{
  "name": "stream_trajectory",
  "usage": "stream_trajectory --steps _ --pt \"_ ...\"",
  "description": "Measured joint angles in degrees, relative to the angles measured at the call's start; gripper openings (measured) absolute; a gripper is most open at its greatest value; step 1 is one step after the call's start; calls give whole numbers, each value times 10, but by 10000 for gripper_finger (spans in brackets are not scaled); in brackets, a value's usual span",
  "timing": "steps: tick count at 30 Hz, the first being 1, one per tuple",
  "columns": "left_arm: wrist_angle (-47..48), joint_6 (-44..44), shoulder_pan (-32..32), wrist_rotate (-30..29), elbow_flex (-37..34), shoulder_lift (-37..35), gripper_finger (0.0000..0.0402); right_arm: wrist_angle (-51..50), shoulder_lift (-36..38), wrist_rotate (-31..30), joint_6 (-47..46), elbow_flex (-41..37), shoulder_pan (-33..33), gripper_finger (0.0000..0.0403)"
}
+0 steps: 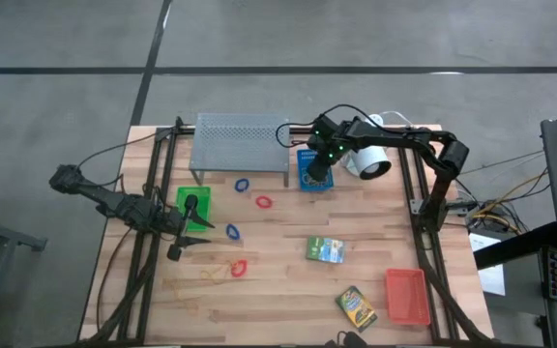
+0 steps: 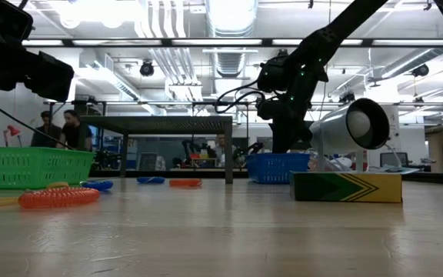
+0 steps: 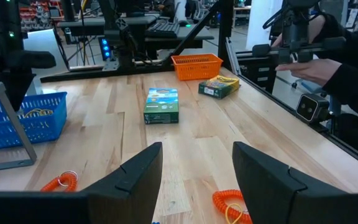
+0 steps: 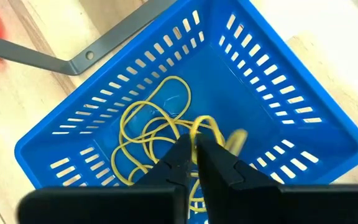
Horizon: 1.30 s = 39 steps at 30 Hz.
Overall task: Pick & Place Office Desk Supplies
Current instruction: Put the yellow rubber band into the blue bin
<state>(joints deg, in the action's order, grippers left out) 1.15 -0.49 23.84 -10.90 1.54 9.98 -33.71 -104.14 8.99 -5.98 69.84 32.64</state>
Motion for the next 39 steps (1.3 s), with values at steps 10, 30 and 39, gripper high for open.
stream_trajectory --steps 10,30,39 --pt "0 0 0 0 0 0 200 0 0 0 4 0 0 94" --pt "0 0 0 0 0 0 201 -2 0 9 1 0 -2 119" --pt "0 0 0 0 0 0 201 -4 1 10 4 0 -2 156"
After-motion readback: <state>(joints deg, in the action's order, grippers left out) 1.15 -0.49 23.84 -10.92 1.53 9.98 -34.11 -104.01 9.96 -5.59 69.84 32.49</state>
